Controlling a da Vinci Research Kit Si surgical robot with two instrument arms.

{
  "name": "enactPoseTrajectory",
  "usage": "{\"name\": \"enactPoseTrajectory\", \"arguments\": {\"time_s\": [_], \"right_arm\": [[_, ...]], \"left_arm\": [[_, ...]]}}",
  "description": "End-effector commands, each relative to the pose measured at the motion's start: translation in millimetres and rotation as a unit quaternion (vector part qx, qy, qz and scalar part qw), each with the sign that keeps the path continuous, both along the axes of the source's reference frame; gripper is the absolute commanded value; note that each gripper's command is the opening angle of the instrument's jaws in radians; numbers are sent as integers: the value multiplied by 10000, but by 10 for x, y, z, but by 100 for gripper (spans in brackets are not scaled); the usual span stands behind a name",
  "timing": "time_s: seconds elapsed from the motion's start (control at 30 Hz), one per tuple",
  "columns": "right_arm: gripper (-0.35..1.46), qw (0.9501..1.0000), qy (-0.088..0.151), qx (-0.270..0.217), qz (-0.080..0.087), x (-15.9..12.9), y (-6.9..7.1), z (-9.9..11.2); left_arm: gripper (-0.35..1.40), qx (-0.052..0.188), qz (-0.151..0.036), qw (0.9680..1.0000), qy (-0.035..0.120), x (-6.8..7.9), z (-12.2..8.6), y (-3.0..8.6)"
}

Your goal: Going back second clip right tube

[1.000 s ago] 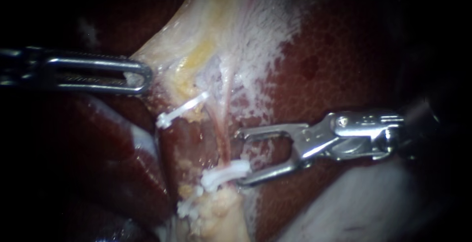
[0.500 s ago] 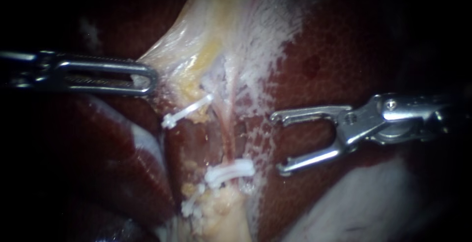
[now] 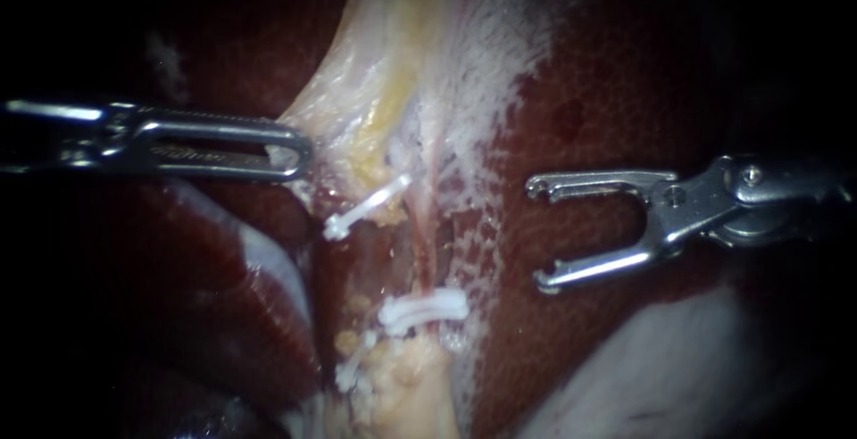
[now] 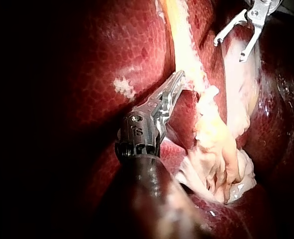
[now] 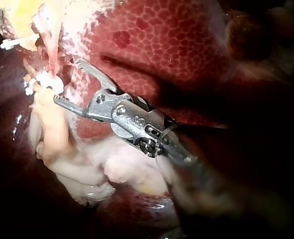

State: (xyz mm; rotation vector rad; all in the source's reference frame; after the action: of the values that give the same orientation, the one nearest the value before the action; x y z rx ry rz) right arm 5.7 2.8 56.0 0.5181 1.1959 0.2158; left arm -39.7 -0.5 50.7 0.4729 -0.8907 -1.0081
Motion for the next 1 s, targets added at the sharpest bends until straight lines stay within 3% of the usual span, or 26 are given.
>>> {"name": "enactPoseTrajectory", "arguments": {"time_s": [0.03,0.33,1.0], "right_arm": [[60,10000,2,1,-3,0,0,0],[60,10000,3,1,-7,-1,-2,-2],[60,10000,3,1,-6,-1,-5,-5]], "left_arm": [[-35,39,14,10000,4,-3,4,-1],[-35,121,123,9999,17,-27,28,-8],[-35,126,131,9998,9,-31,29,-7]]}}
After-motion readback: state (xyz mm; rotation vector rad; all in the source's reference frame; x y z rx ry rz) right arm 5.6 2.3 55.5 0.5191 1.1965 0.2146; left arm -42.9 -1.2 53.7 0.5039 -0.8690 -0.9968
